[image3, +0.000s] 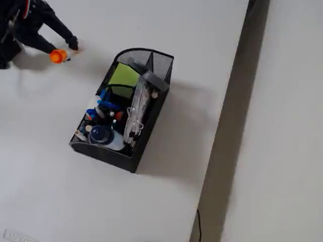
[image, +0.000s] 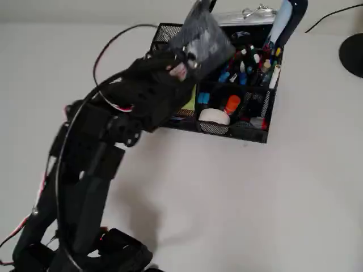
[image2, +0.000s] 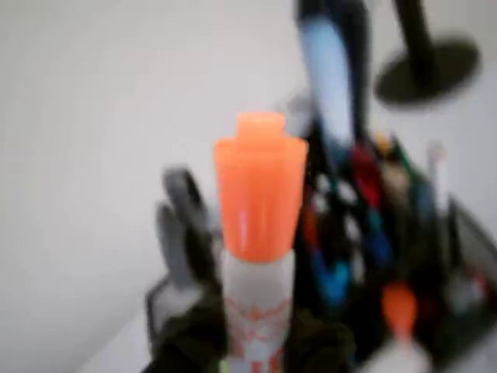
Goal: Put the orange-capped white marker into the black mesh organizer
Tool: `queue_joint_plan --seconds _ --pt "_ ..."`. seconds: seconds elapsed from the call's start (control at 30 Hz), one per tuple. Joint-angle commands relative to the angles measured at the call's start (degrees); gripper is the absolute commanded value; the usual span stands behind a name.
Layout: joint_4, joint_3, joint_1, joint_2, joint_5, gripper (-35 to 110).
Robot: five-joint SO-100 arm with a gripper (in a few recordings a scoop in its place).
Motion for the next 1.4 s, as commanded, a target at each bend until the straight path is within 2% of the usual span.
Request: queue_joint_plan --seconds 0.0,0.17,0.5,0.7,1.0,1.37 --pt "-16.3 -0.1 2.1 -4.3 -7.3 0" --pt "-26.6 -0.1 2.7 -11.2 -12.0 0" --pt "-40.9 -0.1 1.3 -23.6 -13.9 0" --pt "-46.4 -0.1 0.9 -30.9 -13.6 0" --pt "-48.2 5.3 -1.0 -33.5 -12.3 0" --pt "-56.3 18.7 -1.5 -31.6 -13.7 29"
